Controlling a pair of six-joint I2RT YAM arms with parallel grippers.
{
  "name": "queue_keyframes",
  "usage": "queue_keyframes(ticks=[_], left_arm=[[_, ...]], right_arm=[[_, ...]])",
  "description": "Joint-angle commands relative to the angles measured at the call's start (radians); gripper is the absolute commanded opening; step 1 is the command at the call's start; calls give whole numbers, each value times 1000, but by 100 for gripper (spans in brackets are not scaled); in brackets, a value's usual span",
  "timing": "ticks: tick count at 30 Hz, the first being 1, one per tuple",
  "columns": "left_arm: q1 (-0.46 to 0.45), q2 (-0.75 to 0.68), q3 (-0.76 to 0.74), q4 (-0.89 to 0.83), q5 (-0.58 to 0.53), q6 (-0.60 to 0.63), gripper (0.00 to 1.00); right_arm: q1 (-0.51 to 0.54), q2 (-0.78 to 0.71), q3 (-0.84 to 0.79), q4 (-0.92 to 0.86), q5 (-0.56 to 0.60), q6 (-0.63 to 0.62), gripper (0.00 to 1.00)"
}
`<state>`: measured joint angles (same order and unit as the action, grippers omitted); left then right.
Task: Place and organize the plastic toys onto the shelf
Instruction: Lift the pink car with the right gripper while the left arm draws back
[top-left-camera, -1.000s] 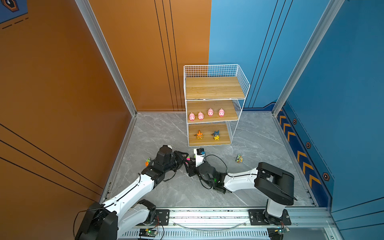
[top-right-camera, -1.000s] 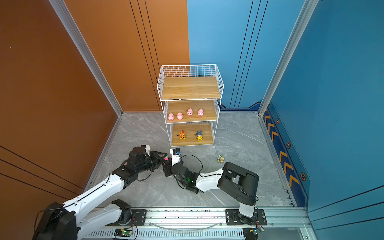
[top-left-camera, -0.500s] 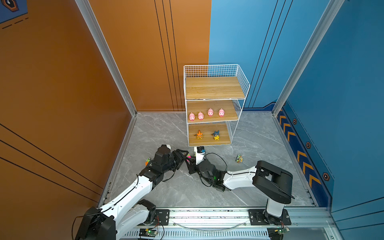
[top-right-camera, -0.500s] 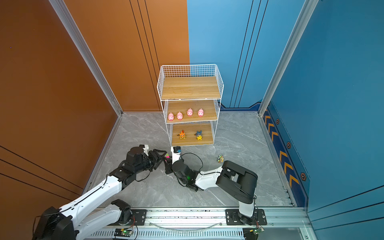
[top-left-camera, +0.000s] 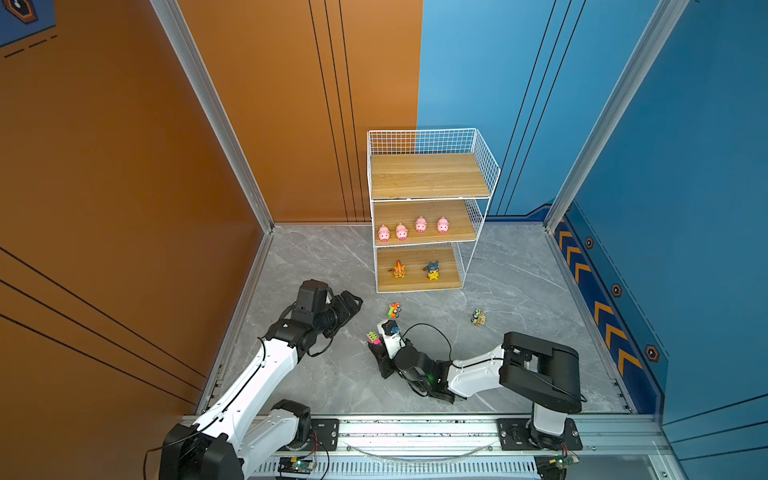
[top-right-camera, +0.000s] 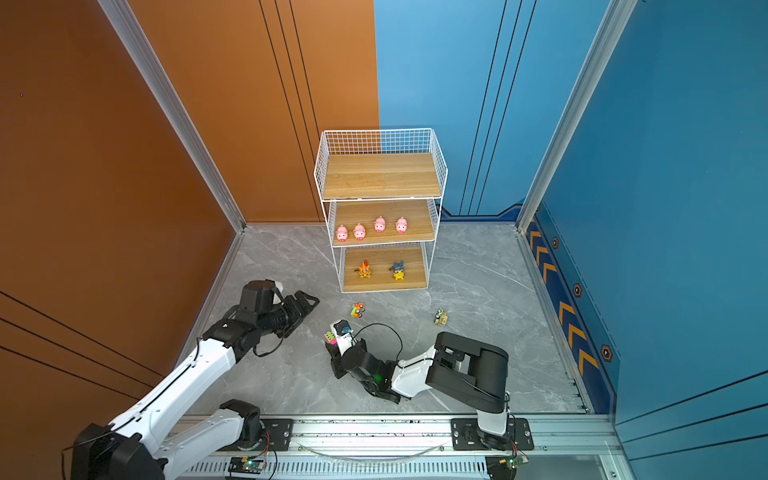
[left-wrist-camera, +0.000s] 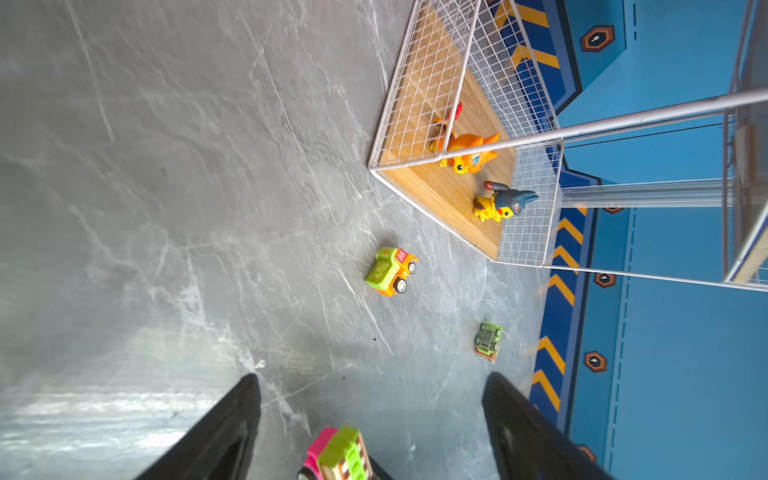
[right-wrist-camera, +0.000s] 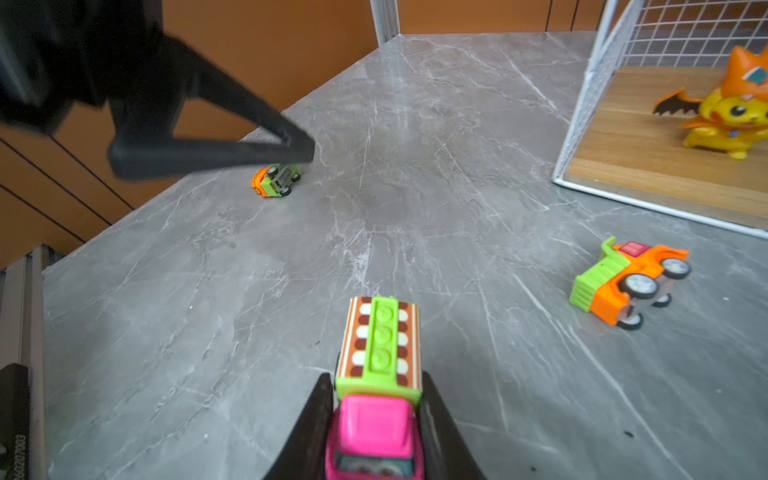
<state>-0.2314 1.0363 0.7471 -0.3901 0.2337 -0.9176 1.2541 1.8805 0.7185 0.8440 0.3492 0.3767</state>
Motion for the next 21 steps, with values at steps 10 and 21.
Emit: queue_keyframes(ticks=[10,21], left_arm=[[112,184,428,-351,-53,417,92],[112,234,393,-287,-39,527,95]], right_arm=[[5,137,7,77,-20,-93,23],[-17,176,59,-21,-124,-90,38]])
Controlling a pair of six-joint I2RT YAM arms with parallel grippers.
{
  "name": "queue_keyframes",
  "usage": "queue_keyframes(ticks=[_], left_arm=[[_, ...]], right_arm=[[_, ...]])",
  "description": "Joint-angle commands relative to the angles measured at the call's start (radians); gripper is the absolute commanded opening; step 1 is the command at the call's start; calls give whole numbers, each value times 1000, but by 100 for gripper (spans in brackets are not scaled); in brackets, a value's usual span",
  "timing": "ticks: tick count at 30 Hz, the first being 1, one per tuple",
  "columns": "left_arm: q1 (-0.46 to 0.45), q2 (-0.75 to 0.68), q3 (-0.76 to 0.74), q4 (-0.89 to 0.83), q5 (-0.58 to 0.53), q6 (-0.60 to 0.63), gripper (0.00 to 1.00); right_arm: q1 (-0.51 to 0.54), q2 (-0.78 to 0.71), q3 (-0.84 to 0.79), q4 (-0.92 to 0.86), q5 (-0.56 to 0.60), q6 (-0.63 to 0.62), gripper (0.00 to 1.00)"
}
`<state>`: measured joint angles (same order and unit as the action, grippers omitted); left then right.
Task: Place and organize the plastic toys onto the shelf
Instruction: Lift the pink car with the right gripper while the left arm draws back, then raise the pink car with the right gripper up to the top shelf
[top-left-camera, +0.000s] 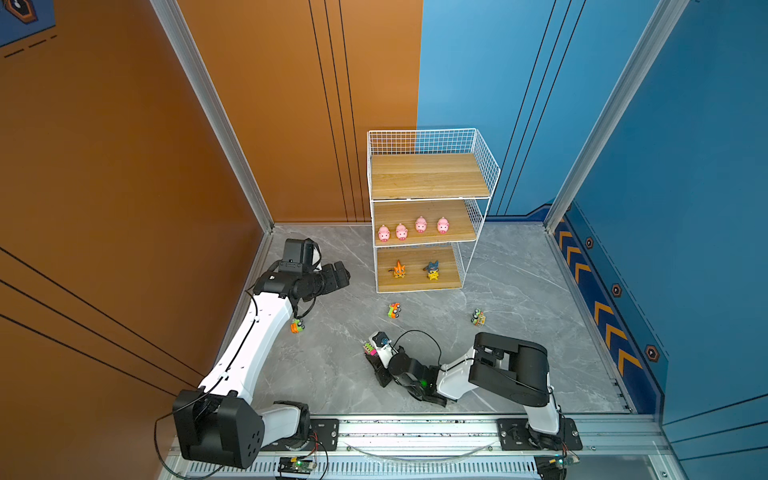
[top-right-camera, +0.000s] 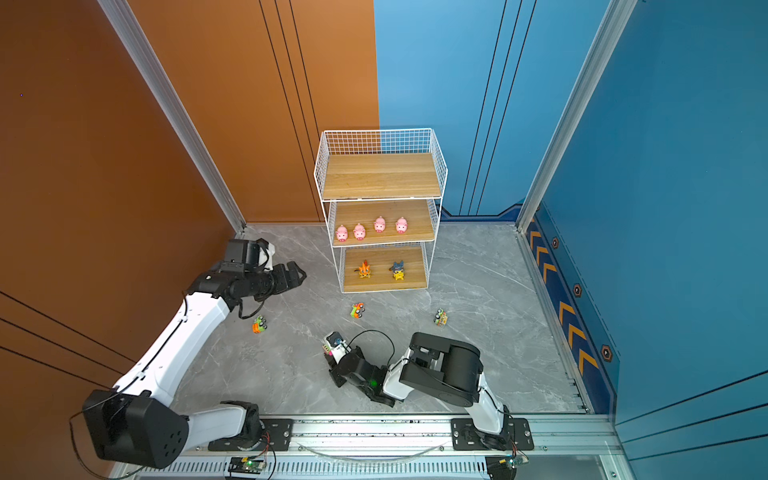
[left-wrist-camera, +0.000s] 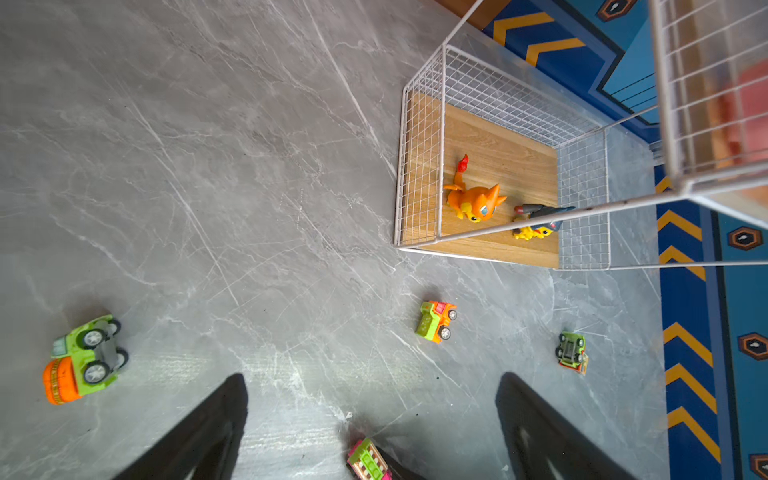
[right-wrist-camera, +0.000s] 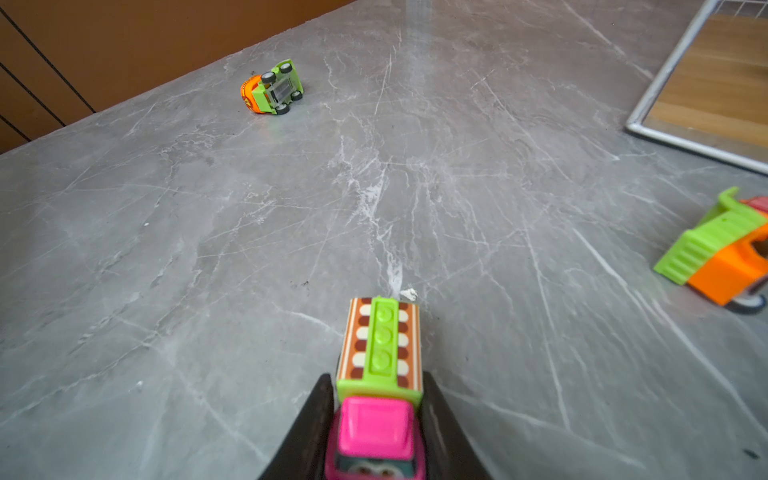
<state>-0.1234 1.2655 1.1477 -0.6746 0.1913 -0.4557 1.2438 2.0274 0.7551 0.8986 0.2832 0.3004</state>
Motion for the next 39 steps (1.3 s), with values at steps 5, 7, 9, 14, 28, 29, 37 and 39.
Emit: queue_keyframes(ticks=[5,7,9,14,28,29,37,39], left_arm=[[26,-20,-53,34,24,72,95],[42,-26,-68,48,49,62,94],[51,-30,-68,53,58,59,95],[72,-43,-82,70,80,48,95],[102,-35,-89,86,107,37,94],[103,-38,-91,86,102,38,94],[105,-49,-92,86,90,39,94],[105,-53,-94,86,90,39,94]], right_arm=[[-25,6,39,-140,-117,-19,51],[-39,-15,32,-159,-155,-27,55],[-51,-35,26,-177,-184,-33,57],[-84,-44,29,-191,-228,-32,55],[-83,-63,64,-238,-225,-60,26],[-81,-77,64,-246,-224,-63,24],[-81,-280,58,-351,-181,-79,20],[-82,-352,86,-444,-140,-87,20]])
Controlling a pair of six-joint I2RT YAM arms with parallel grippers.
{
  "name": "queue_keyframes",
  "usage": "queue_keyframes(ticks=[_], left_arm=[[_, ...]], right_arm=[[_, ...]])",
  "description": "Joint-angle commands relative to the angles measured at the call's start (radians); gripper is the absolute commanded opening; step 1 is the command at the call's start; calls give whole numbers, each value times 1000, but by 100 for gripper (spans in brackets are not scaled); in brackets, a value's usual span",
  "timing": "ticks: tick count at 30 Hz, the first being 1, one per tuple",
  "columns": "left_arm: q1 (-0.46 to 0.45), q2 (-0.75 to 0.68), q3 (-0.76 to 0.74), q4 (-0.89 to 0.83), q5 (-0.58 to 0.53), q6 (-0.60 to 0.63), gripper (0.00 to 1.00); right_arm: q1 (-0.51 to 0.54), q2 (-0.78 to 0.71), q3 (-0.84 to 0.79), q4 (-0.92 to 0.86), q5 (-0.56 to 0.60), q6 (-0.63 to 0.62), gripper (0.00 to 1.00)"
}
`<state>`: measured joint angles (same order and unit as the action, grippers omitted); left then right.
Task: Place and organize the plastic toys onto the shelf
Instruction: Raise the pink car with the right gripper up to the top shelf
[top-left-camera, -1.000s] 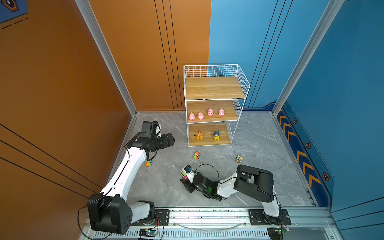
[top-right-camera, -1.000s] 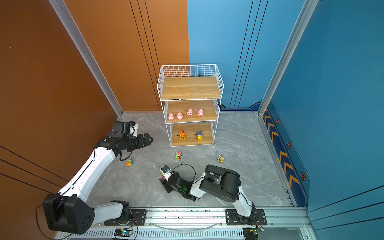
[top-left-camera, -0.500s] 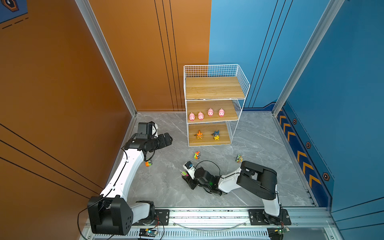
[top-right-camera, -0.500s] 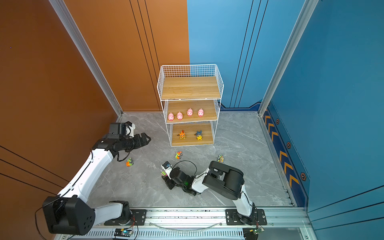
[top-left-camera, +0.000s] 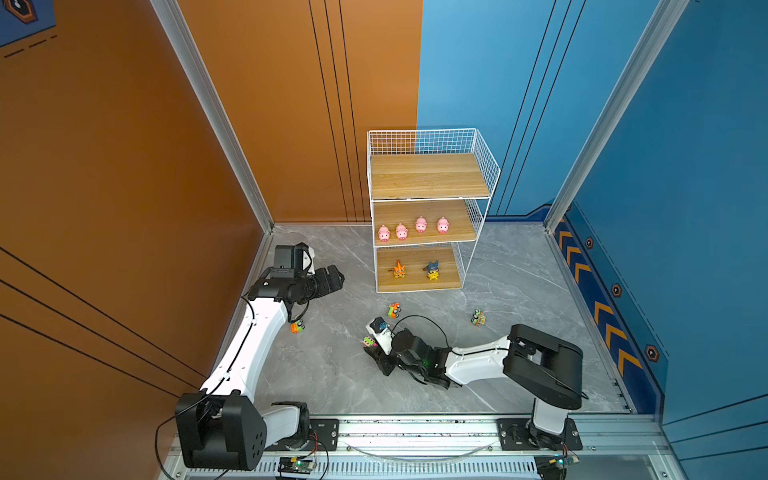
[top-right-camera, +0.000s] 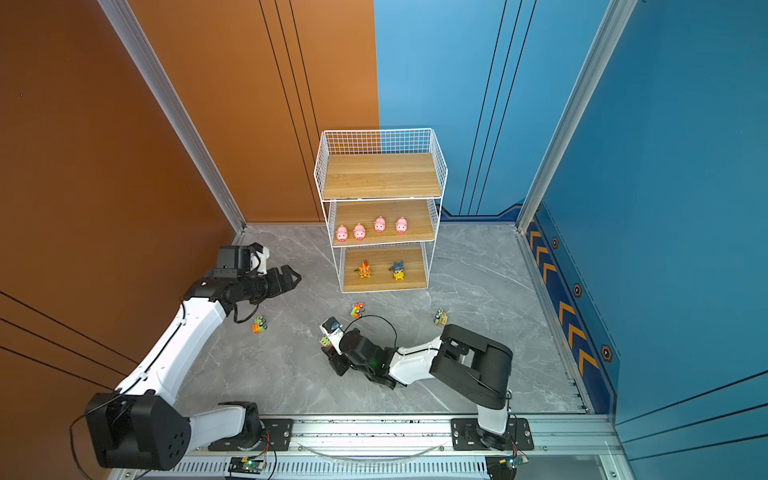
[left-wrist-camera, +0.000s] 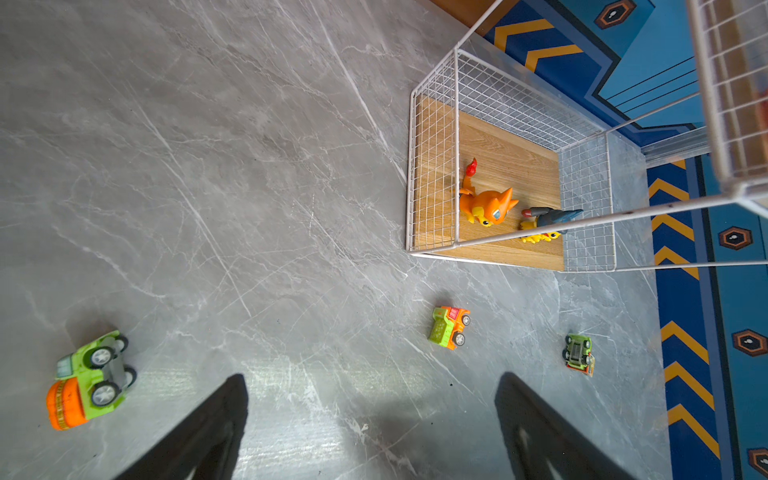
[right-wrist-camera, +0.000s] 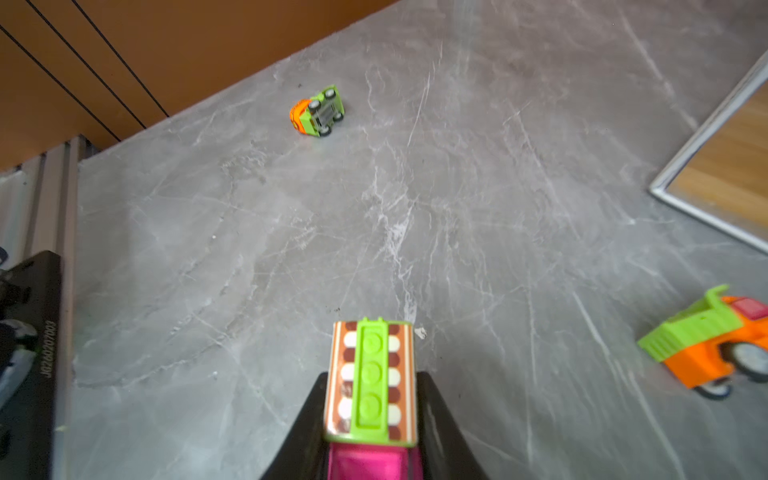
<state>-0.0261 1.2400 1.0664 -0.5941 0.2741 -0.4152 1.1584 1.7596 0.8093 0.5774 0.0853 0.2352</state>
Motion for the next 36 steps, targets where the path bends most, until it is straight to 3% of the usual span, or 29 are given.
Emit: queue_keyframes(ticks=[1,9,17,29,36], left_arm=[[8,-28,-12,5,6,-2,94],[4,-48,-14,5,4,-5,93],[-30,-56,-16,6,-2,0,93],[-88,-59,-19,5,-12,12,93],[-103,-50,-22,5,-14,15,93]], right_arm=[[1,-118,54,-178,80,-30,20],[-105,-340,372,-647,179,-69,23],[-231,-389,693,-887,247,-144,23],[-488,-135,1229,-1131,249,-142,24],[-560,30,1483,-1237,282,-131,24]])
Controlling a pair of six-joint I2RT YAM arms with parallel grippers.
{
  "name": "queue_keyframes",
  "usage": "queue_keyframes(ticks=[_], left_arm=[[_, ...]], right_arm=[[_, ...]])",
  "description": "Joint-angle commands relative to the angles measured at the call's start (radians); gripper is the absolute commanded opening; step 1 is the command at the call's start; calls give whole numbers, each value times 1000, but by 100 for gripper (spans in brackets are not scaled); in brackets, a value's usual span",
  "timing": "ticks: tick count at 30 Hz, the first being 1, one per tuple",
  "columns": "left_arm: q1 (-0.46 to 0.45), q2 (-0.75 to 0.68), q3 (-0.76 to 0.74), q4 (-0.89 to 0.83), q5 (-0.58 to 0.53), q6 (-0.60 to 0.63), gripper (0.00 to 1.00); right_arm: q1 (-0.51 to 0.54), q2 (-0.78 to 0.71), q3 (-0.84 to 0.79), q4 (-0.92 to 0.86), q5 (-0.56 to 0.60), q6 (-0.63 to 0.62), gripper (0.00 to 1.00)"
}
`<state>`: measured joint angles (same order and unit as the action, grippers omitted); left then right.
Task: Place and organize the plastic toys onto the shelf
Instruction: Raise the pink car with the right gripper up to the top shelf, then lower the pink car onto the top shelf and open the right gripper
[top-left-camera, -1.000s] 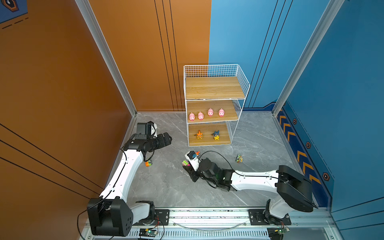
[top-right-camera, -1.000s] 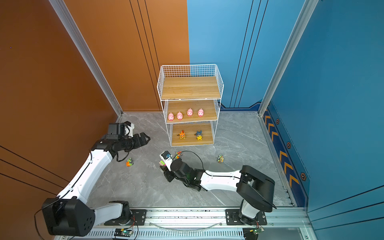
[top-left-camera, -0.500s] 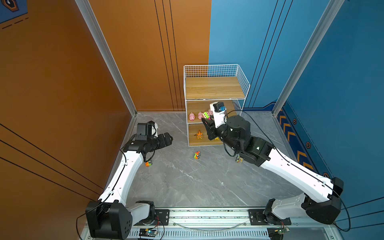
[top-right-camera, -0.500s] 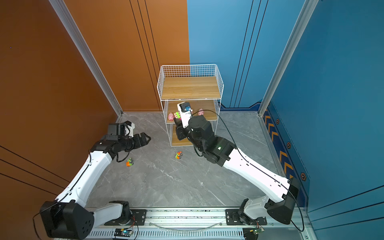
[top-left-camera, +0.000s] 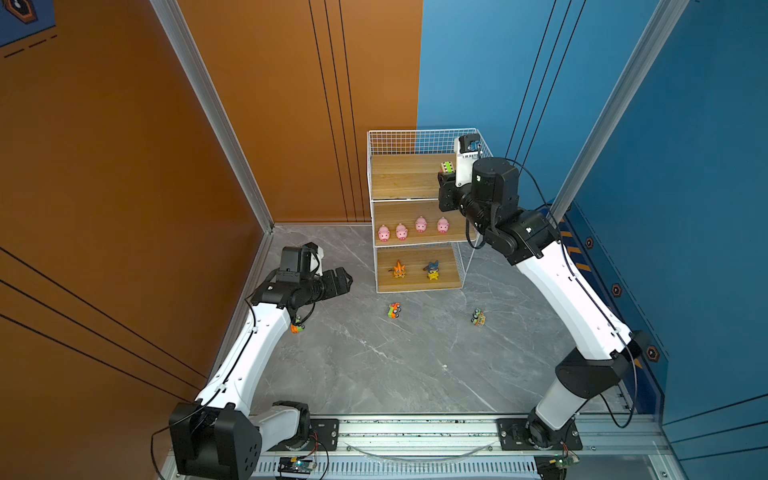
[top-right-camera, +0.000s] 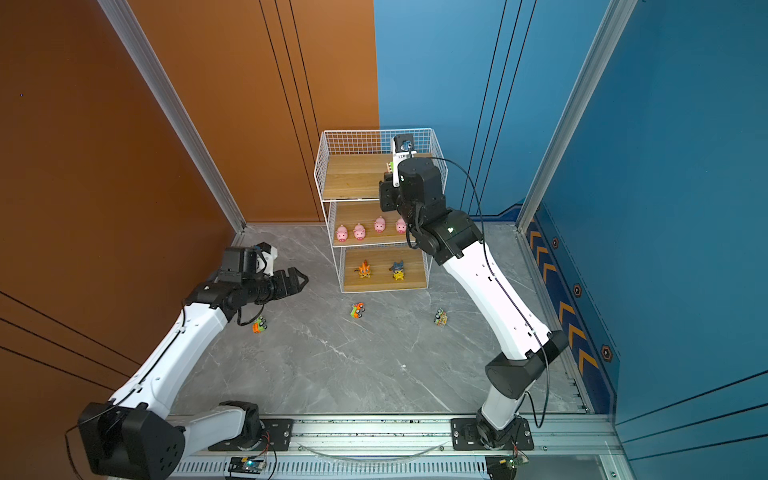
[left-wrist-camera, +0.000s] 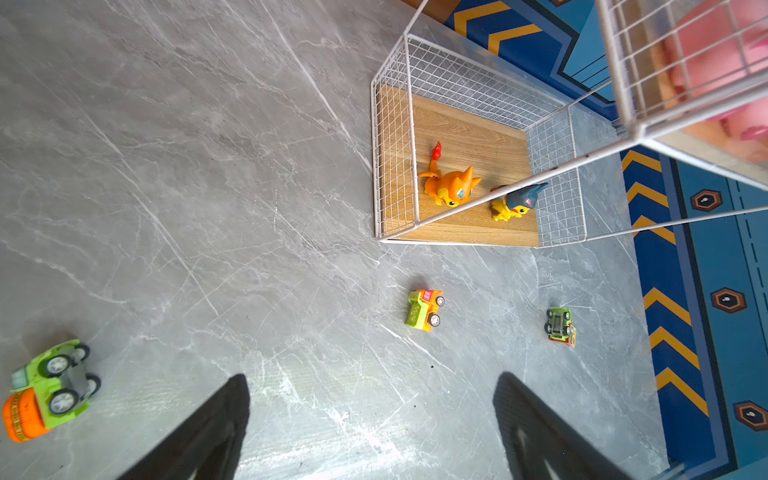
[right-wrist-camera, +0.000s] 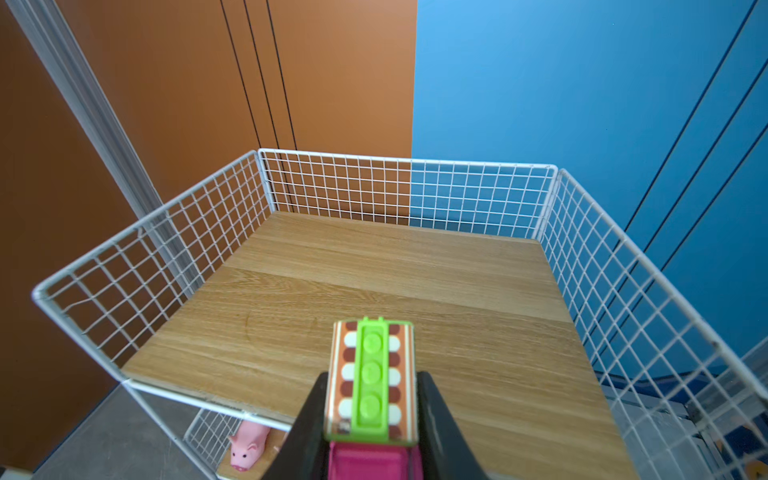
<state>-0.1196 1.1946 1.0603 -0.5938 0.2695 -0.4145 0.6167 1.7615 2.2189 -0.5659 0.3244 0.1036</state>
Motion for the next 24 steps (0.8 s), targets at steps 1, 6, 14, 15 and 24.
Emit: queue_keyframes(ticks=[1,6,14,15,24], left_arm=[[-11,-3,-16,5,-8,15,93],[-19,6,-16,5,-6,17,93],[-22,13,-15,5,-7,19,93],[-21,14,-15,5,-6,19,93],[-22,21,-16,5,-5,17,93]], right_arm=[[-29,43,99,-103,45,3,24],[-79,87,151,-124,13,28,25],[-106,121,164,-134,8,26,26],[-106,122,164,-134,8,24,26],[-116,140,162,-147,33,6,27]])
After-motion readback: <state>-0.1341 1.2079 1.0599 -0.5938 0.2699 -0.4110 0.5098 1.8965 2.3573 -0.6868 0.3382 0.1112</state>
